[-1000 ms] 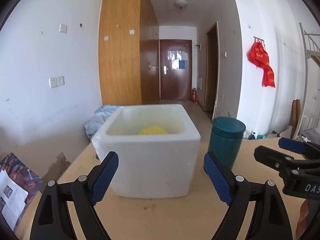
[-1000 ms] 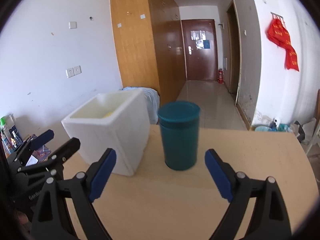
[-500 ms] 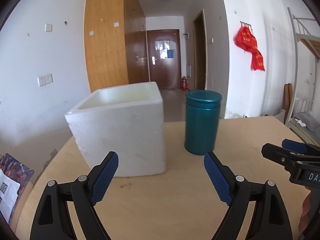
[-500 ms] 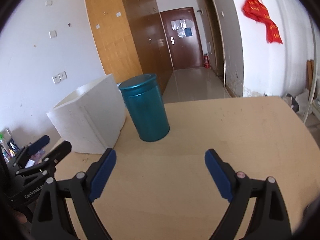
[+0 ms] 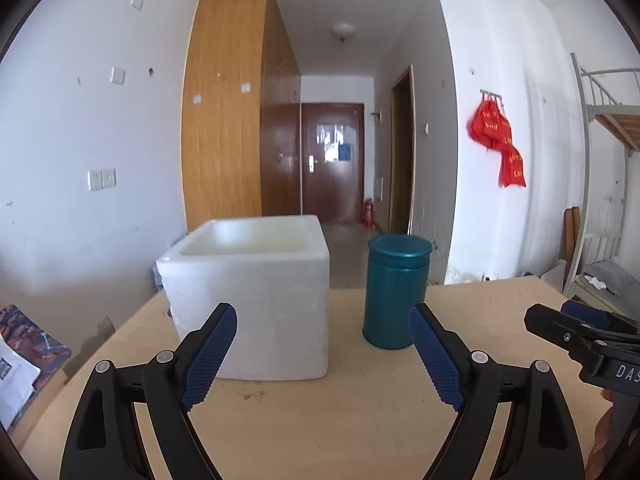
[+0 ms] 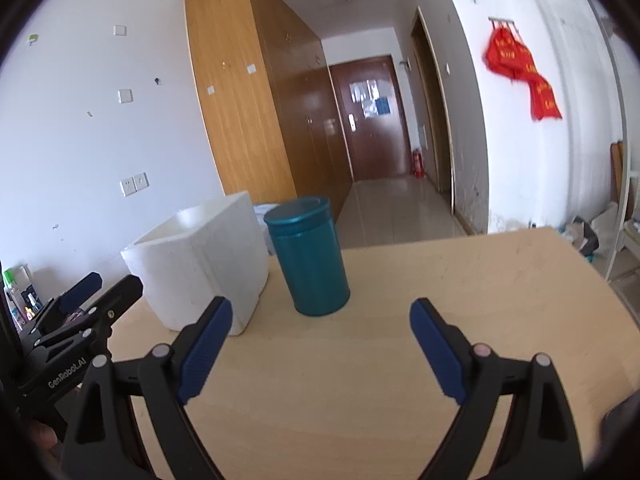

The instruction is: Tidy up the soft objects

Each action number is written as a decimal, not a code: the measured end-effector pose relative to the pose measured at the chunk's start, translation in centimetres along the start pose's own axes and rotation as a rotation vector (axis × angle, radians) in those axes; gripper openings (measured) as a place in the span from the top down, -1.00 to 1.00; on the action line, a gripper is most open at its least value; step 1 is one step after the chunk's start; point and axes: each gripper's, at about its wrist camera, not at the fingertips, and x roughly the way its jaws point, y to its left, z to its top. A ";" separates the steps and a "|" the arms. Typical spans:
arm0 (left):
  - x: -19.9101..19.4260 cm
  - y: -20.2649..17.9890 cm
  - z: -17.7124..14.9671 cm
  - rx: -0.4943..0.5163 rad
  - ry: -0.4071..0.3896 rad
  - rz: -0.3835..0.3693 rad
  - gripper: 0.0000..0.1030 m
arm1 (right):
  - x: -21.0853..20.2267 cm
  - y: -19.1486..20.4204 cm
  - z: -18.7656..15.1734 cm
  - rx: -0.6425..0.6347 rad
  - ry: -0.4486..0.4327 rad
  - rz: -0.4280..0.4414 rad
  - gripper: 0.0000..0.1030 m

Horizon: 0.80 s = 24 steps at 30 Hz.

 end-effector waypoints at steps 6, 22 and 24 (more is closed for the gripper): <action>-2.3 -0.6 0.2 0.037 -0.126 0.026 -0.71 | -2.2 1.1 0.2 -0.051 -0.114 -0.016 -0.81; -2.0 1.0 0.7 -0.063 -0.128 0.018 -0.91 | -3.2 1.9 0.2 -0.127 -0.216 -0.077 -1.00; -1.9 1.1 0.7 -0.068 -0.127 0.027 -0.92 | -3.2 2.0 0.1 -0.137 -0.215 -0.078 -1.00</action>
